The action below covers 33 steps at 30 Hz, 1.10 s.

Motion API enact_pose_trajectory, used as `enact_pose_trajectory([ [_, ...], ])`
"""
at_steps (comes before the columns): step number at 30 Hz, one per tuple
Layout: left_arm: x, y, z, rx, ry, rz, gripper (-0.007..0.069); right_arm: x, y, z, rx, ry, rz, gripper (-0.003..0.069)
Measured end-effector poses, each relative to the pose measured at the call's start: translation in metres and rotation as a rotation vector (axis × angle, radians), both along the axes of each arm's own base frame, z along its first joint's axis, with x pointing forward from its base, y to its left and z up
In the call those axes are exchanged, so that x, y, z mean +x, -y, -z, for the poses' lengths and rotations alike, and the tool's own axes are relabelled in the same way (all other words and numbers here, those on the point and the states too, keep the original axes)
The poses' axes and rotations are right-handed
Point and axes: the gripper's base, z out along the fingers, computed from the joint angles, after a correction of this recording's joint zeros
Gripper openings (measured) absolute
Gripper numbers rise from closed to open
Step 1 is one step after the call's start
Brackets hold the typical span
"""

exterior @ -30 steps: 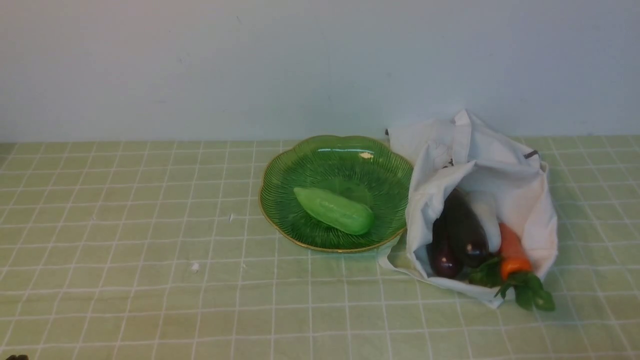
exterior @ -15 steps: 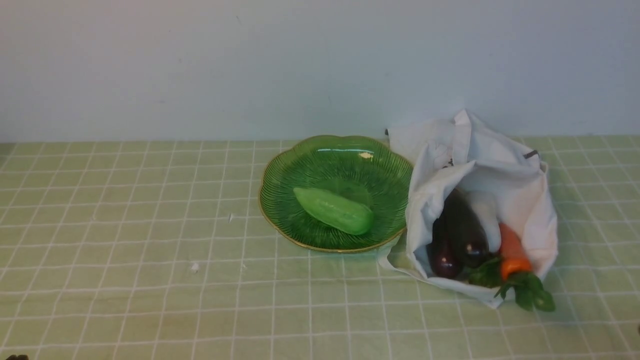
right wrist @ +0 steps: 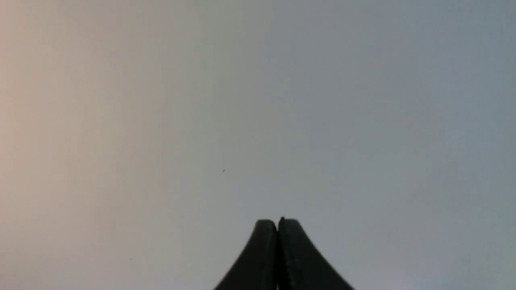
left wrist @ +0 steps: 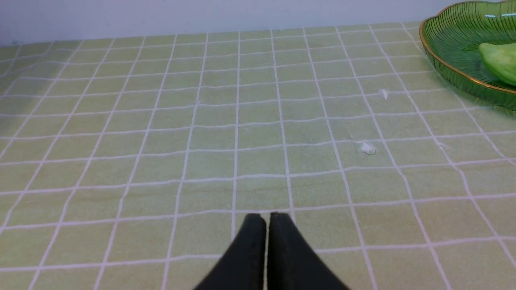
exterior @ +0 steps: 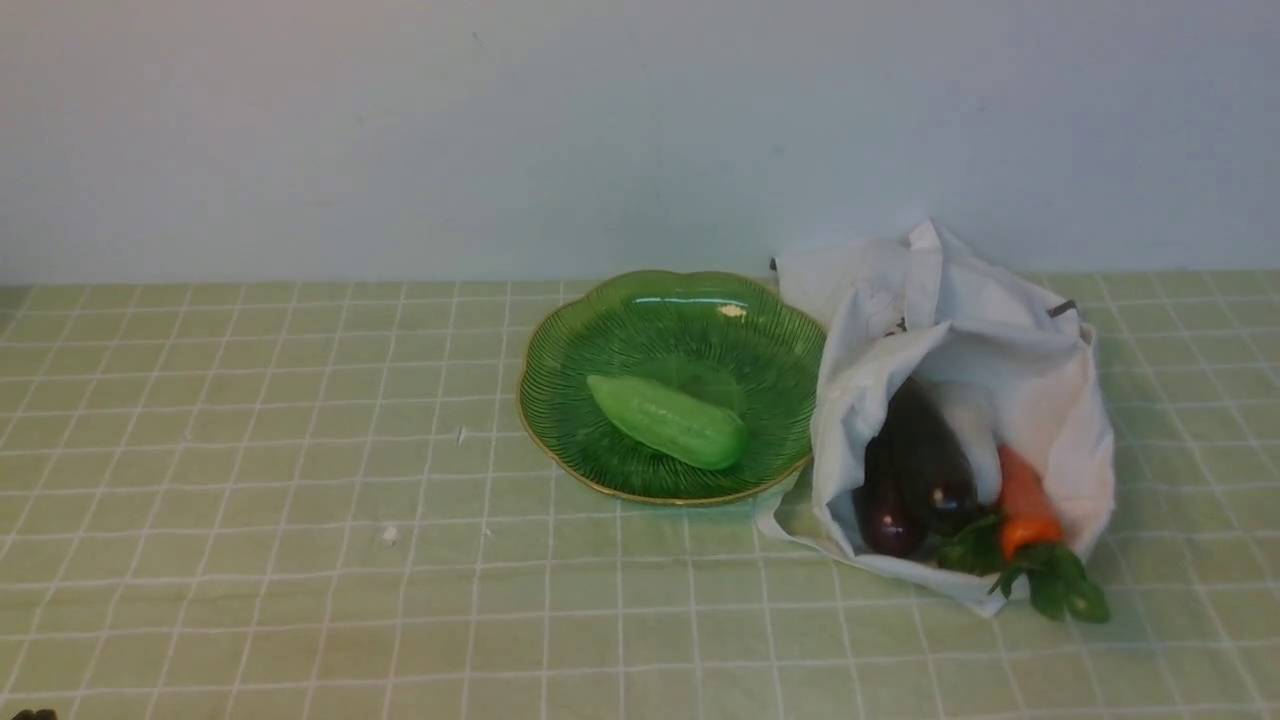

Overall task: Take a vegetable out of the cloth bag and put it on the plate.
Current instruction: Use the right arm to grab an eggplant from the bag

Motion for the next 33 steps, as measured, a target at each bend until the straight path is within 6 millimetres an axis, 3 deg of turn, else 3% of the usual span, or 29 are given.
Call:
enact_pose_trajectory([
  [3, 0.0, 0.0, 0.0, 0.0, 0.0, 0.0, -0.0005, 0.016, -0.004, -0.023, -0.121, -0.048, 0.002, -0.0013],
  [4, 0.0, 0.0, 0.0, 0.0, 0.0, 0.0, -0.0005, 0.035, -0.009, -0.028, -0.192, -0.13, -0.028, -0.0013],
  [6, 0.0, 0.0, 0.0, 0.0, 0.0, 0.0, -0.0005, 0.065, -0.018, -0.024, -0.3, -0.292, -0.12, -0.0013],
  [7, 0.0, 0.0, 0.0, 0.0, 0.0, 0.0, -0.0005, 0.068, -0.019, -0.024, -0.308, -0.304, -0.128, -0.0013],
  [9, 0.0, 0.0, 0.0, 0.0, 0.0, 0.0, -0.0005, 0.096, -0.026, -0.01, -0.361, -0.487, -0.217, -0.0012],
  [13, 0.0, 0.0, 0.0, 0.0, 0.0, 0.0, -0.0005, 0.134, -0.032, 0.014, -0.391, -0.775, -0.316, -0.0012],
  [14, 0.0, 0.0, 0.0, 0.0, 0.0, 0.0, -0.0005, 0.156, -0.033, 0.028, -0.41, -0.946, -0.356, -0.0012],
  [15, 0.0, 0.0, 0.0, 0.0, 0.0, 0.0, -0.0005, 0.158, -0.033, 0.029, -0.412, -0.962, -0.359, -0.0012],
  [17, 0.0, 0.0, 0.0, 0.001, 0.0, 0.0, -0.0005, 0.187, -0.036, 0.042, -0.438, -1.142, -0.422, -0.0012],
  [18, 0.0, 0.0, 0.0, 0.001, 0.0, 0.0, -0.0005, 0.189, -0.036, 0.043, -0.44, -1.152, -0.428, -0.0012],
  [20, 0.0, 0.0, 0.0, 0.001, 0.0, 0.0, -0.0005, 0.207, -0.043, 0.051, -0.466, -1.232, -0.485, -0.0012],
  [21, 0.0, 0.0, 0.0, 0.001, 0.0, 0.0, -0.0005, 0.221, -0.056, 0.055, -0.502, -1.272, -0.543, -0.001],
  [27, 0.0, 0.0, 0.0, 0.001, 0.0, 0.0, -0.0005, 0.251, -0.095, 0.069, -0.647, -1.366, -0.65, -0.0007],
  [33, 0.0, 0.0, 0.0, 0.001, 0.0, 0.0, -0.0005, 0.261, -0.11, 0.07, -0.708, -1.4, -0.544, 0.0031],
])
